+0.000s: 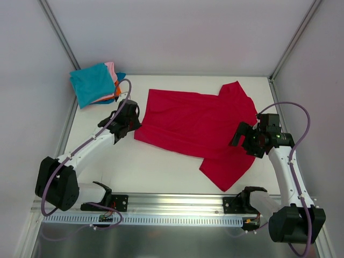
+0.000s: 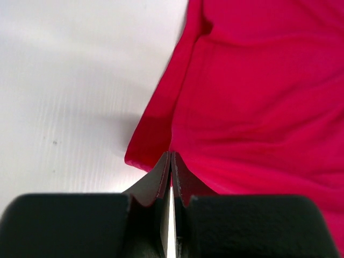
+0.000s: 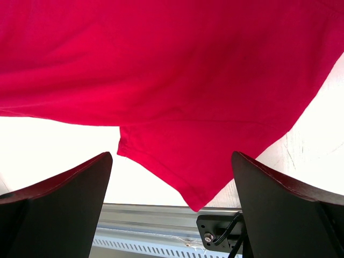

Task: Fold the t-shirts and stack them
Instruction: Flatten out the tshirt

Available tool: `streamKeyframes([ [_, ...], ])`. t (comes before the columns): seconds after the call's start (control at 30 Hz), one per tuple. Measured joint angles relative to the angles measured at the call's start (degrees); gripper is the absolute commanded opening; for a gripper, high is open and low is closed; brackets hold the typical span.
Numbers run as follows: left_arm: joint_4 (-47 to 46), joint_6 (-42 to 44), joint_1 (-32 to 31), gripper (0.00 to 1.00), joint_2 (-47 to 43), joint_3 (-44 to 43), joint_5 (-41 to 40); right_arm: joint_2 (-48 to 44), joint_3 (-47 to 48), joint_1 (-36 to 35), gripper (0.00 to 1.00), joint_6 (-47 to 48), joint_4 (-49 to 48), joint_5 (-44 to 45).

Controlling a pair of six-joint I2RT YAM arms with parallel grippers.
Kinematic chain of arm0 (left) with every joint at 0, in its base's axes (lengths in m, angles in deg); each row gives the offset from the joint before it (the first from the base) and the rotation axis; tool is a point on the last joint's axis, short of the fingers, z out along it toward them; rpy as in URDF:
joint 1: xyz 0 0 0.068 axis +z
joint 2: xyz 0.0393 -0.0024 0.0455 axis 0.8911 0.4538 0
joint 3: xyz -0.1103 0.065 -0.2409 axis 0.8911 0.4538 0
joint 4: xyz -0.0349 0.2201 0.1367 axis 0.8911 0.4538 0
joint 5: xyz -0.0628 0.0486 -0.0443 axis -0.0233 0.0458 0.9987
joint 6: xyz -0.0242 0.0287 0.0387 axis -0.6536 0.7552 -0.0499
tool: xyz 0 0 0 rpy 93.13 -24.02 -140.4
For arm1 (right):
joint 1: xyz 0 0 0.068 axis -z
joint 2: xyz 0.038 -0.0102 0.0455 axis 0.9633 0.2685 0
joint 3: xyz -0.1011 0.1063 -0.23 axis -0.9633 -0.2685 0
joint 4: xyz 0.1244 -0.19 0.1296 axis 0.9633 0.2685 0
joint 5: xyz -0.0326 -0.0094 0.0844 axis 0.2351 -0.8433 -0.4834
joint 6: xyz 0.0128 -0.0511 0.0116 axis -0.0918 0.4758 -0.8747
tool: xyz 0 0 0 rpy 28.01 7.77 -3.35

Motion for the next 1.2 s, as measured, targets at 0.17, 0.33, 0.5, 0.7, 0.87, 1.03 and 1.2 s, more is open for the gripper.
streamKeyframes([
  [0.17, -0.6, 1.2, 0.0, 0.0, 3.8, -6.0, -0.2, 0.4, 0.0, 0.0, 1.0, 0.0, 0.0, 0.0],
  [0.33, -0.9, 2.2, 0.0, 0.0, 8.9, -9.3, -0.1, 0.9, 0.0, 0.0, 0.99, 0.1, -0.1, 0.0],
  [0.5, -0.8, 2.8, 0.0, 0.0, 14.3, -12.9, -0.3, 1.5, 0.0, -0.2, 1.0, 0.1, -0.1, 0.0],
  [0.7, -0.8, 3.2, 0.4, 0.0, 19.7, -17.9, -1.2, 2.0, 0.0, -0.5, 0.99, 0.2, -0.1, 0.0],
  [0.87, -0.6, 3.9, 1.1, 0.0, 21.1, -20.6, -1.5, 2.2, 0.0, -0.7, 1.0, 0.2, -0.1, 0.0],
  [1.03, -0.5, 4.0, 1.9, 0.0, 21.5, -21.4, -1.6, 2.5, 0.0, -0.7, 0.99, 0.2, -0.1, 0.0],
  [1.2, 0.0, 4.0, 2.3, 0.0, 21.4, -21.3, -1.5, 2.6, 0.0, -0.7, 1.0, 0.2, -0.2, 0.0],
])
